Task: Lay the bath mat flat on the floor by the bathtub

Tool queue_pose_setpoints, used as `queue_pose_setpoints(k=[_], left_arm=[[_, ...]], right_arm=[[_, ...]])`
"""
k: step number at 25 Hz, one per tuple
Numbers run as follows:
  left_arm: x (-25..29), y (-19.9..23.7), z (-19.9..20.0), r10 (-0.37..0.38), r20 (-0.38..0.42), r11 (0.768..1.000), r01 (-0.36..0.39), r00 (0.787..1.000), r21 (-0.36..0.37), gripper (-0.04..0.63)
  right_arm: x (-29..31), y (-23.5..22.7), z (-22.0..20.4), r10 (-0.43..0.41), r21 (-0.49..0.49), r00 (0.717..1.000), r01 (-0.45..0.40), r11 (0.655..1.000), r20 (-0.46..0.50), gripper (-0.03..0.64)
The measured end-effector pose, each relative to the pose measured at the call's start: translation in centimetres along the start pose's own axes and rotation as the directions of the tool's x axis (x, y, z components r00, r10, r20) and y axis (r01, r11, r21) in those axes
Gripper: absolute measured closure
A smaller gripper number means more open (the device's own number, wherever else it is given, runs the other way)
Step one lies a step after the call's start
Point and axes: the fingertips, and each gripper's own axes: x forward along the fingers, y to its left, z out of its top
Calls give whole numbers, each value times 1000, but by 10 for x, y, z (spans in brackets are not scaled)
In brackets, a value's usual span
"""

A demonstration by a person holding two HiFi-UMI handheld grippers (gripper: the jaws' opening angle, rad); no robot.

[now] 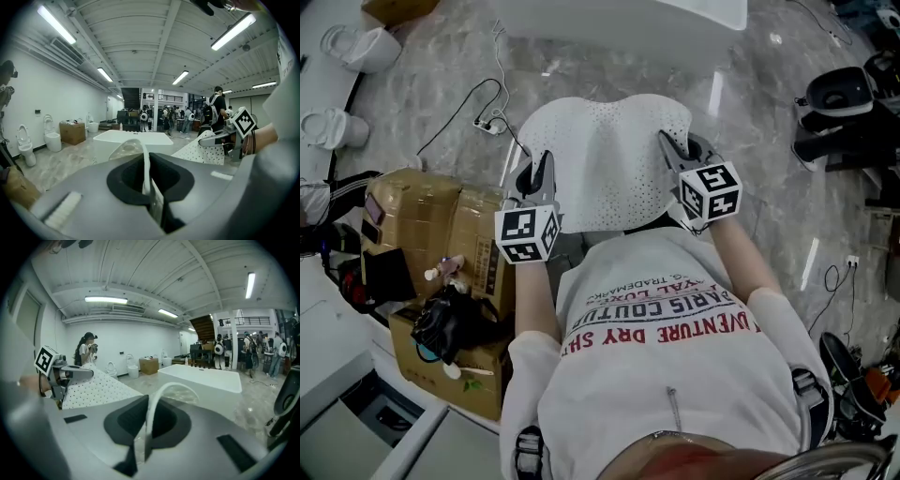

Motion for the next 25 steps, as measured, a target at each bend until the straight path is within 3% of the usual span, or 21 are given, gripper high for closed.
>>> queue_pose_setpoints(k=[9, 15, 25], left_arm=[[139, 81, 40, 74, -36, 994, -76, 997, -73, 575], [238, 122, 76, 86, -57, 994, -90, 995, -59, 575], [377, 202, 91, -17, -144, 999, 12, 989, -32, 575]], right_arm=[[144, -93, 50, 83, 19, 995, -82, 996, -47, 598], [225, -165, 79, 105, 32, 991, -103, 994, -84, 597], [335, -238, 96, 25, 121, 986, -5, 993, -166, 598]])
